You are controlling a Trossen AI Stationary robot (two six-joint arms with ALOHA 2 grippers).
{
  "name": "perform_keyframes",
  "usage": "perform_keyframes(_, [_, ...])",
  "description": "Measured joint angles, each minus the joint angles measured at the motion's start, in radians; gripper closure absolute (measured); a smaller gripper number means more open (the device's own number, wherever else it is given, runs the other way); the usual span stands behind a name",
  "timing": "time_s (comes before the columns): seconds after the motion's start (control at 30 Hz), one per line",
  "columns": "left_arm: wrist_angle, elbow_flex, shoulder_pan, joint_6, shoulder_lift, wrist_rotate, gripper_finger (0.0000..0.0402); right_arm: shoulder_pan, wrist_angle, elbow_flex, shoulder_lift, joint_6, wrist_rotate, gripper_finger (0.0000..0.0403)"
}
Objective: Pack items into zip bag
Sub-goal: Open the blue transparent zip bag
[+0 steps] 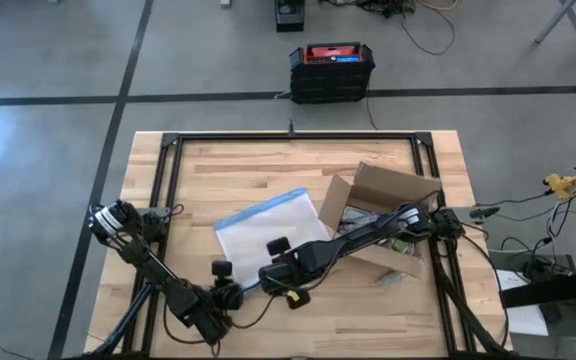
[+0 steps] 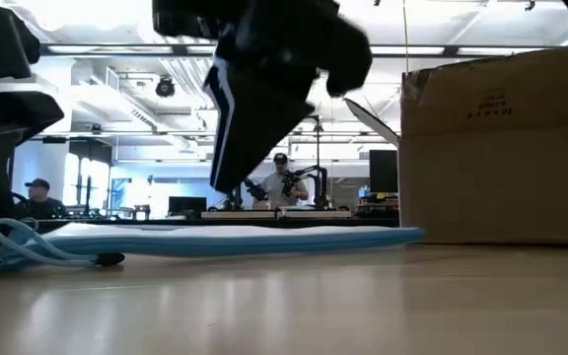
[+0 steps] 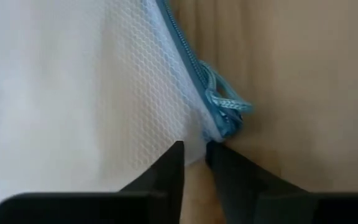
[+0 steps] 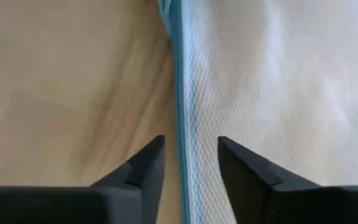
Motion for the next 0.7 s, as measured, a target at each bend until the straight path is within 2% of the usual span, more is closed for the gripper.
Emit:
perform_keyframes(0.1, [0.021,-0.001,0.008,-0.063,0.0,0.011,0.0391,0.011,0.06,0.0,0.0,0.0,-0.038,0.024])
perform_keyframes(0.2, [0.025,-0.011,0.016,-0.179,0.0,0.006,0.0398,0.023,0.18,-0.013,0.017,0.005,-0.094,0.0227])
perform_keyframes(0.3, [0.032,-0.021,0.017,-0.265,-0.001,-0.008,0.04,0.031,0.302,-0.03,0.05,0.027,-0.102,0.0229])
perform_keyframes(0.43, [0.034,-0.024,0.016,-0.298,-0.001,-0.018,0.0401,0.033,0.43,-0.035,0.094,0.077,-0.096,0.0257])
perform_keyframes(0.5, [0.038,-0.025,0.016,-0.299,0.0,-0.022,0.0401,0.032,0.465,-0.035,0.106,0.102,-0.062,0.0279])
perform_keyframes(0.6, [0.044,-0.028,0.016,-0.299,0.0,-0.032,0.0401,0.032,0.474,-0.035,0.12,0.109,0.013,0.0316])
perform_keyframes(0.7, [0.047,-0.029,0.016,-0.299,0.001,-0.047,0.0401,0.03,0.487,-0.045,0.126,0.107,0.022,0.0348])
